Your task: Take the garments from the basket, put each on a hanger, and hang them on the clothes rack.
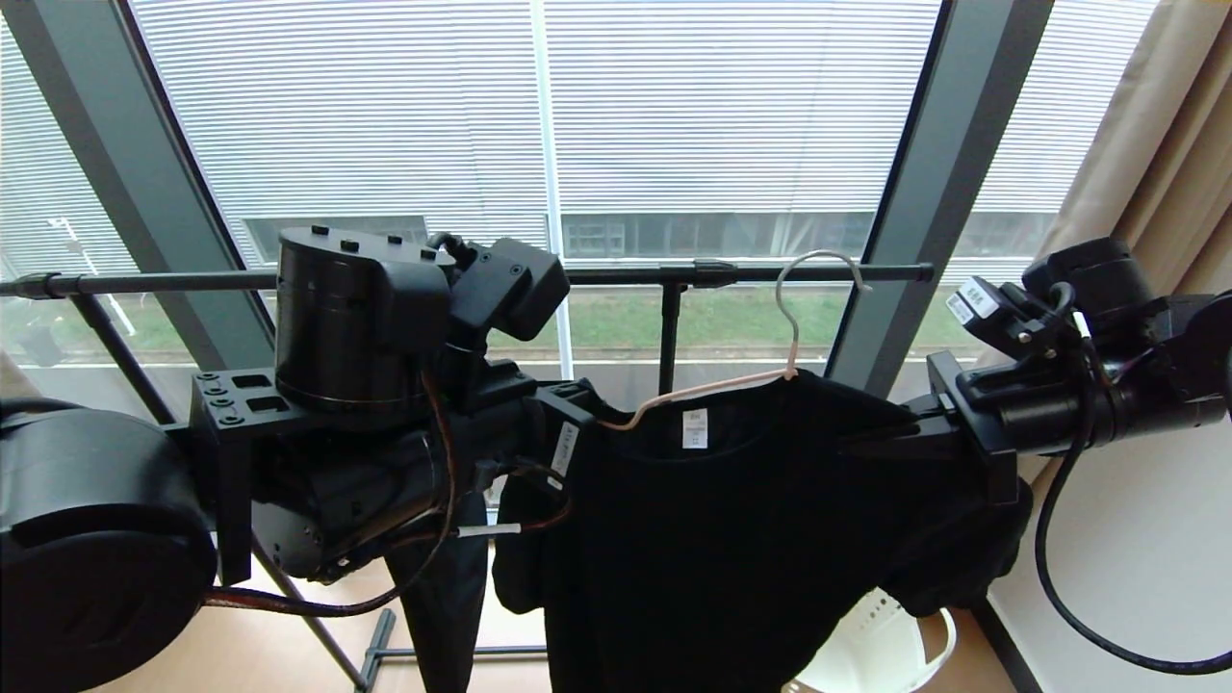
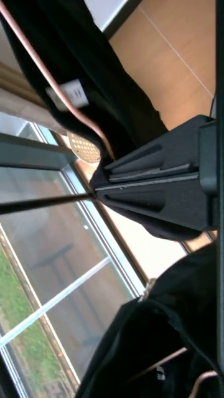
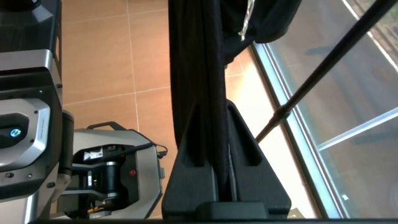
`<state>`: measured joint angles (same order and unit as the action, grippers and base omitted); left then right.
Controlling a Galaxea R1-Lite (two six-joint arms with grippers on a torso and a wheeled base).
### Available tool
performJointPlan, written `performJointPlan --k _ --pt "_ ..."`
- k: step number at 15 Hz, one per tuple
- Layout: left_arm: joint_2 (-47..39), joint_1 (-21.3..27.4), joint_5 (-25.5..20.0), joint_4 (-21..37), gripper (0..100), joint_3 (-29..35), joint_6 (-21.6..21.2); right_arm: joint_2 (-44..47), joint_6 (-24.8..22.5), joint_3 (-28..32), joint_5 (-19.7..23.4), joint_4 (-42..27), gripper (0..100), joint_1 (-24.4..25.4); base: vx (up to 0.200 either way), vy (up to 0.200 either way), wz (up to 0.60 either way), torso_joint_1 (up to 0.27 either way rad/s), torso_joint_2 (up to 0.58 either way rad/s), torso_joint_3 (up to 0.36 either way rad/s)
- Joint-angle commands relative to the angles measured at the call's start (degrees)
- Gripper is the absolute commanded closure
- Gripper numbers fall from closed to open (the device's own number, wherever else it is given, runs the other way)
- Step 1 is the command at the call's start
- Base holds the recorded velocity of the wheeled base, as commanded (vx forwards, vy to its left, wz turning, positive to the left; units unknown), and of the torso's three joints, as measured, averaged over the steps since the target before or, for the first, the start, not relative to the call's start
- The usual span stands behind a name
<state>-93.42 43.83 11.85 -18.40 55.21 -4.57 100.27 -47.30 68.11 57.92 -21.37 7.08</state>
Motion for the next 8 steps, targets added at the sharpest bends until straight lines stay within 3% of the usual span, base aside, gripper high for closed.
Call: performJointPlan --k 1,8 --pt "-0.1 2.1 0.0 0.1 100 1.1 0.0 2.7 0.5 0.7 0.0 0.3 100 0.2 0.0 0.0 0.0 0.0 0.0 0.0" --pt "-0.5 5.9 0.1 0.4 100 4.2 0.1 4.8 1.3 1.3 0.2 0.2 100 1.4 0.0 0.0 0.0 0.0 0.0 0.0"
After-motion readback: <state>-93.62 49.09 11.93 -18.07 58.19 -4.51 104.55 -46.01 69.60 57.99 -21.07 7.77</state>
